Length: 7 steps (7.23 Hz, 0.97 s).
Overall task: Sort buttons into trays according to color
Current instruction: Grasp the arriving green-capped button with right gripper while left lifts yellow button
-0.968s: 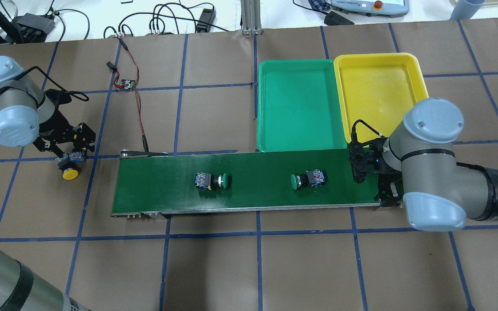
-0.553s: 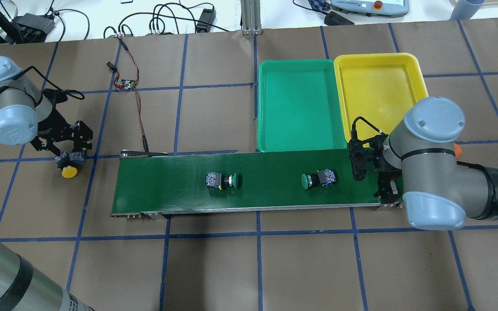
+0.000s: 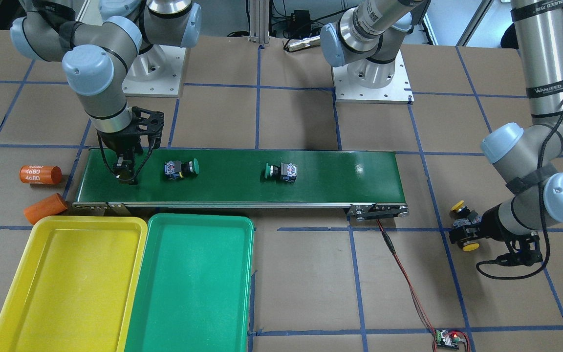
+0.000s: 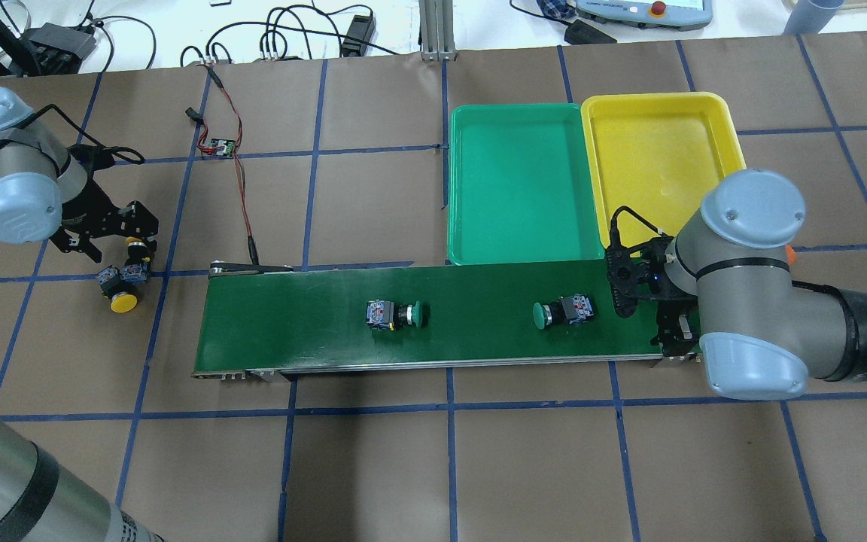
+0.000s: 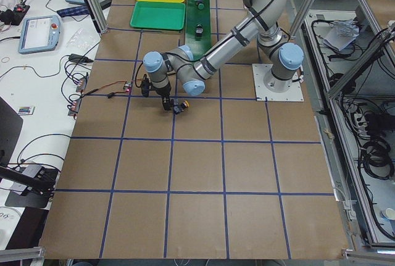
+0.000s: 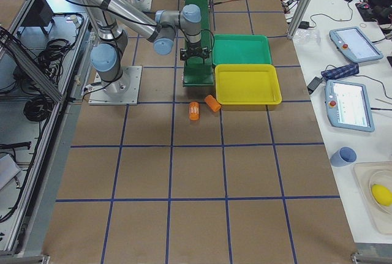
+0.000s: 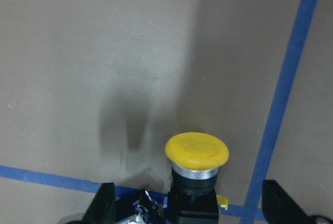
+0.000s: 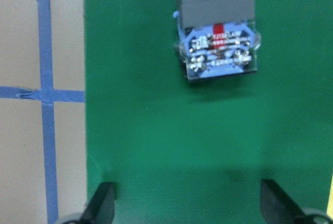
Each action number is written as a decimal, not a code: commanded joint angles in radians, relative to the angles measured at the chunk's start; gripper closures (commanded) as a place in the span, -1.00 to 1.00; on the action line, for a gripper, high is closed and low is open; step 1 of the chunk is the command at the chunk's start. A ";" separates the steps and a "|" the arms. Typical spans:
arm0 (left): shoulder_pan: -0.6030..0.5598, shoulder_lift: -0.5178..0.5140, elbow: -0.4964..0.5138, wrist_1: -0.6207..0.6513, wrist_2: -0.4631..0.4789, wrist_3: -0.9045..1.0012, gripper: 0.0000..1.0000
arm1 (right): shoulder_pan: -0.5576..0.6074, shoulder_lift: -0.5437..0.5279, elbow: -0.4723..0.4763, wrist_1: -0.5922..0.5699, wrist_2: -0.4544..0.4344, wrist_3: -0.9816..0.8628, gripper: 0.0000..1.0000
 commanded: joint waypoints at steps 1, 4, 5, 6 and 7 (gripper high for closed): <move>-0.003 -0.035 0.002 0.006 -0.008 0.024 -0.98 | 0.000 -0.005 0.004 0.001 -0.001 0.068 -0.97; -0.014 -0.014 0.025 -0.004 0.007 0.181 1.00 | 0.000 0.001 0.003 0.001 0.002 0.065 -0.97; -0.014 0.000 0.029 -0.011 0.005 0.184 1.00 | 0.000 0.001 -0.003 0.001 0.000 0.064 -0.97; -0.012 0.014 0.034 -0.012 0.007 0.207 1.00 | 0.000 0.001 0.001 0.001 0.002 0.065 -0.97; -0.011 0.034 0.036 -0.012 0.012 0.266 1.00 | 0.000 0.000 0.001 0.001 0.002 0.065 -0.97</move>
